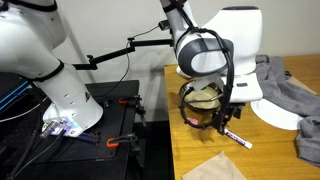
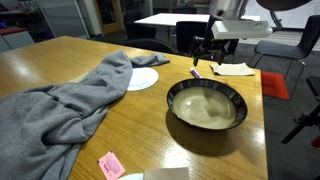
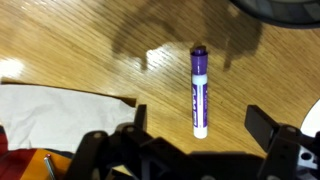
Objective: Put the marker in the bowl
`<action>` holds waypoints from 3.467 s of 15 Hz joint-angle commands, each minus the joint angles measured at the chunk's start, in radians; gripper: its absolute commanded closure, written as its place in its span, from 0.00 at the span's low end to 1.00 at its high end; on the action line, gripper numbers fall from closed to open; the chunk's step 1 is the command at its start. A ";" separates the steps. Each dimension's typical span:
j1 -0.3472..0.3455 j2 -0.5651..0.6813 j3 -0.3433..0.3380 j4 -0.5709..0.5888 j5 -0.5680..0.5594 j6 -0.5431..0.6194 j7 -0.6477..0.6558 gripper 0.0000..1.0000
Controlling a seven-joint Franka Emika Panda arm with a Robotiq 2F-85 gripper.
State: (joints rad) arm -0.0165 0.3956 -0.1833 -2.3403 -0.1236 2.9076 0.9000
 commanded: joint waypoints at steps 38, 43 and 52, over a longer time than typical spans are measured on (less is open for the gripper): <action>0.223 -0.177 -0.159 -0.108 0.060 -0.003 -0.161 0.95; 0.297 -0.434 -0.220 -0.235 -0.209 -0.039 -0.101 0.95; 0.189 -0.716 0.097 -0.427 0.094 -0.058 -0.497 0.95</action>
State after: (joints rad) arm 0.1932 -0.2313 -0.1676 -2.7053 -0.1610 2.8825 0.5380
